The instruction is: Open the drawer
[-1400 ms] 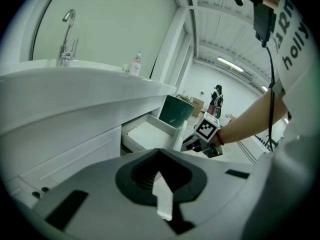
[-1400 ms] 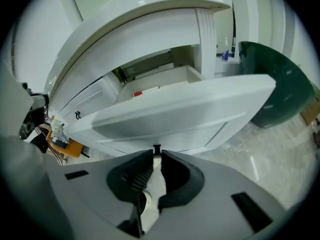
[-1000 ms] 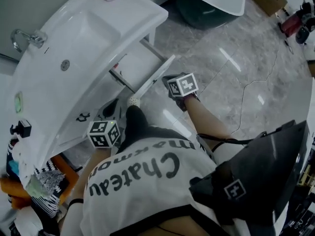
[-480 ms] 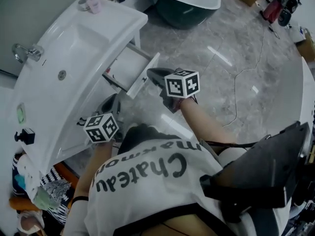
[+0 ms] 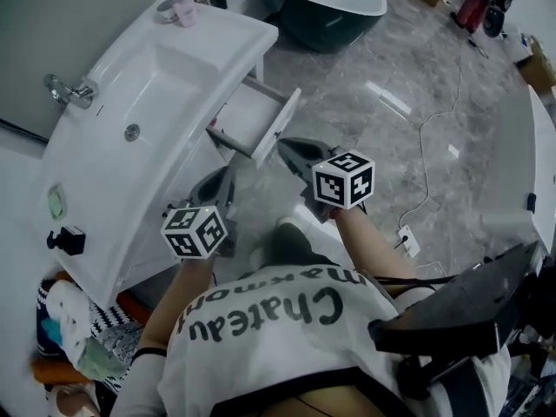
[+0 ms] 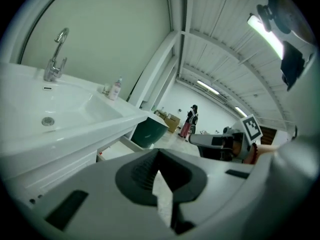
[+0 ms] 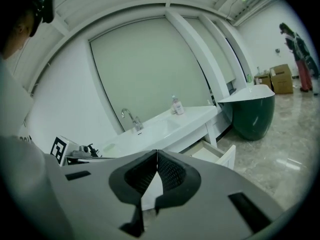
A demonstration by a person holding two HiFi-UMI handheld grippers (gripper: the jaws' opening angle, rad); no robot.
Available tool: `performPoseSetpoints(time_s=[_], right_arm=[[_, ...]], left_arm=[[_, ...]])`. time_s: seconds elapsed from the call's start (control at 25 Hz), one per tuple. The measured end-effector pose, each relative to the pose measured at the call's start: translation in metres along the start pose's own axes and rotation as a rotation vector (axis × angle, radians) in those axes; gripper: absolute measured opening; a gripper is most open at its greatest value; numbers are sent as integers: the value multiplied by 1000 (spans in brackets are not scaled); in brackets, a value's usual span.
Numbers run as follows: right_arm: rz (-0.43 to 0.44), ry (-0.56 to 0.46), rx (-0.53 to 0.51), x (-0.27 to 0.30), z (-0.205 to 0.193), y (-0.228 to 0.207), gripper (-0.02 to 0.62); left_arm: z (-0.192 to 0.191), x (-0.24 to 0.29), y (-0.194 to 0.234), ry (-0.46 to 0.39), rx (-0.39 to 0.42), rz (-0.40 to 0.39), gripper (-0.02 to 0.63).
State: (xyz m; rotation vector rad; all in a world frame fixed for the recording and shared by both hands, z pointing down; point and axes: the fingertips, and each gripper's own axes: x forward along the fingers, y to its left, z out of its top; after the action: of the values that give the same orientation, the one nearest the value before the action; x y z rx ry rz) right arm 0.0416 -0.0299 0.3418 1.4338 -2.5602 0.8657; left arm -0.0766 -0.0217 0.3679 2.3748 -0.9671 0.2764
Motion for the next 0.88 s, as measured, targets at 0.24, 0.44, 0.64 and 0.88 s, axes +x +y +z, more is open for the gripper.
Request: performPoseSetpoints(time_s=[0.24, 0.44, 0.64, 0.88], right_arm=[[-84, -8, -22, -22, -25, 23, 11], [-169, -38, -38, -43, -28, 26, 10], [-207, -42, -43, -57, -34, 33, 10], [-224, -55, -53, -61, -30, 36, 10]], left_arm=[[-20, -29, 1, 24, 78, -35, 8], [-24, -37, 0, 18, 56, -72, 8], [-24, -45, -5, 10, 70, -98, 8], [-28, -53, -2, 14, 89, -95, 8]])
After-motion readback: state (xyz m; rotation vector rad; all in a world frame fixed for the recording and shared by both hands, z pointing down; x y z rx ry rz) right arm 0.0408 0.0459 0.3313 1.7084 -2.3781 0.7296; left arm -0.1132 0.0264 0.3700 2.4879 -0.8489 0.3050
